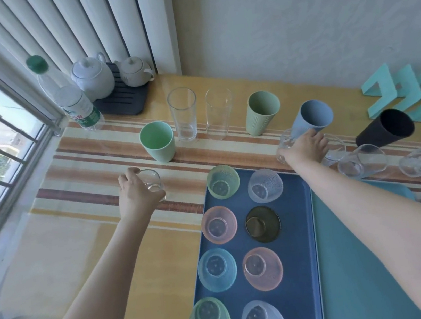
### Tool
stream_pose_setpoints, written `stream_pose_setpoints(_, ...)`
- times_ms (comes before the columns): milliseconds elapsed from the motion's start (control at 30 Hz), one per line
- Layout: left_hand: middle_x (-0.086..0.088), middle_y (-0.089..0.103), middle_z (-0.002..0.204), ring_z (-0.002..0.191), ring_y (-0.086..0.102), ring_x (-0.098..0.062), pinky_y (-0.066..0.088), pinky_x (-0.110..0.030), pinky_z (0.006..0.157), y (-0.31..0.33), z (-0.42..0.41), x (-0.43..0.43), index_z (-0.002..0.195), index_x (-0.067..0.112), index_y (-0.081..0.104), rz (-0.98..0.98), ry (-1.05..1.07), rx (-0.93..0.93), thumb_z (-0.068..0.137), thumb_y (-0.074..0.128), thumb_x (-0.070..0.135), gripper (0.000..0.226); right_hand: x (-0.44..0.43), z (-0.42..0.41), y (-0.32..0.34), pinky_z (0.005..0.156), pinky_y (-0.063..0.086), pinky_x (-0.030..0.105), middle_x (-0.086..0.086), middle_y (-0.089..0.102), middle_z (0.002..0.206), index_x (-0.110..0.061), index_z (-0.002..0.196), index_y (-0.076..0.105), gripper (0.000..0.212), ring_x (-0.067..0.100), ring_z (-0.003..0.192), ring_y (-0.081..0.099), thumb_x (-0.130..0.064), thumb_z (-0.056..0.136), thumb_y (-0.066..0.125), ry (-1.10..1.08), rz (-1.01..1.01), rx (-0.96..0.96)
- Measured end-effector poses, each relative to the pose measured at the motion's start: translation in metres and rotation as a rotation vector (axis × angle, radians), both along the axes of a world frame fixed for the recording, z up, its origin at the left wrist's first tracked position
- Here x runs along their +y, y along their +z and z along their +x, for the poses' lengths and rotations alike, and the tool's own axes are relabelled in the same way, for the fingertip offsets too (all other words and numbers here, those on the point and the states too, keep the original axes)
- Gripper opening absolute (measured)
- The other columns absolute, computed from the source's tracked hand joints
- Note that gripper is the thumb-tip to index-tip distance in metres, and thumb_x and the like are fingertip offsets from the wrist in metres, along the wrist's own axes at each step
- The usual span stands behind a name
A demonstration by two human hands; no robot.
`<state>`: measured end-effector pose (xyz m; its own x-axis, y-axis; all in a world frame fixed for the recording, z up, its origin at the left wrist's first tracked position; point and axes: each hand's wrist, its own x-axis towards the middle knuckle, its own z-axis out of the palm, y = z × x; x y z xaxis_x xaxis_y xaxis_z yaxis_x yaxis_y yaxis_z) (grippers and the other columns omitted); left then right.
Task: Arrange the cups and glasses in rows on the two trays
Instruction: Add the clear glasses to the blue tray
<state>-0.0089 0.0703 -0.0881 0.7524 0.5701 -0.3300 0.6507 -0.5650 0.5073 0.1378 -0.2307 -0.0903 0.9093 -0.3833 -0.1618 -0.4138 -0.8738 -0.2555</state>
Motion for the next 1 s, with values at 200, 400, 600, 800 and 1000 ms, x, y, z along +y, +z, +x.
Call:
stream_pose_setpoints(200, -0.011, 0.041, 0.125, 0.103, 0.051, -0.031, 0.041, -0.037, 0.080, 0.031, -0.013, 0.004, 0.129, 0.012, 0.036, -0.008, 0.000, -0.072, 0.068, 0.075, 0.022, 0.073, -0.006, -0.007, 0.003, 0.097, 0.028, 0.042, 0.018, 0.045, 0.126, -0.003, 0.113, 0.044, 0.072, 0.032, 0.118, 0.034, -0.034, 0.058, 0.079, 0.087, -0.034, -0.077)
stream_pose_setpoints(400, -0.002, 0.044, 0.128, 0.107, 0.052, -0.022, 0.043, -0.037, 0.079, 0.096, -0.037, -0.016, 0.127, 0.021, 0.039, 0.033, -0.075, -0.244, 0.065, 0.079, 0.024, 0.075, -0.025, -0.032, 0.038, 0.097, 0.024, 0.040, 0.014, 0.043, 0.127, -0.010, 0.128, 0.041, 0.083, 0.033, 0.119, 0.032, -0.039, 0.060, 0.079, 0.245, 0.076, -0.257)
stream_pose_setpoints(600, 0.008, 0.049, 0.108, 0.095, 0.057, -0.020, 0.050, -0.036, 0.072, 0.138, -0.065, -0.109, 0.117, 0.029, 0.044, -0.013, -0.359, -0.453, 0.064, 0.077, 0.034, 0.062, -0.060, -0.068, 0.065, 0.097, 0.022, 0.031, 0.015, 0.043, 0.124, -0.008, 0.128, 0.044, 0.082, 0.031, 0.119, 0.033, -0.026, 0.059, 0.083, 0.521, 0.118, -0.204)
stream_pose_setpoints(800, 0.004, 0.049, 0.111, 0.094, 0.055, -0.019, 0.049, -0.028, 0.061, 0.103, -0.080, -0.215, 0.118, 0.025, 0.040, -0.041, -0.701, -0.355, 0.059, 0.071, 0.022, 0.067, -0.073, -0.081, 0.055, 0.100, 0.028, 0.033, 0.013, 0.038, 0.126, -0.009, 0.130, 0.039, 0.083, 0.029, 0.121, 0.035, -0.023, 0.061, 0.082, 0.659, 0.156, 0.002)
stream_pose_setpoints(1000, -0.005, 0.037, 0.126, 0.110, 0.043, -0.026, 0.050, -0.035, 0.076, 0.062, -0.071, -0.276, 0.129, 0.015, 0.031, -0.059, -0.844, -0.092, 0.071, 0.067, 0.012, 0.068, -0.070, -0.083, 0.033, 0.103, 0.028, 0.034, 0.016, 0.035, 0.127, -0.003, 0.130, 0.037, 0.086, 0.030, 0.122, 0.035, -0.020, 0.059, 0.083, 0.691, 0.159, 0.075)
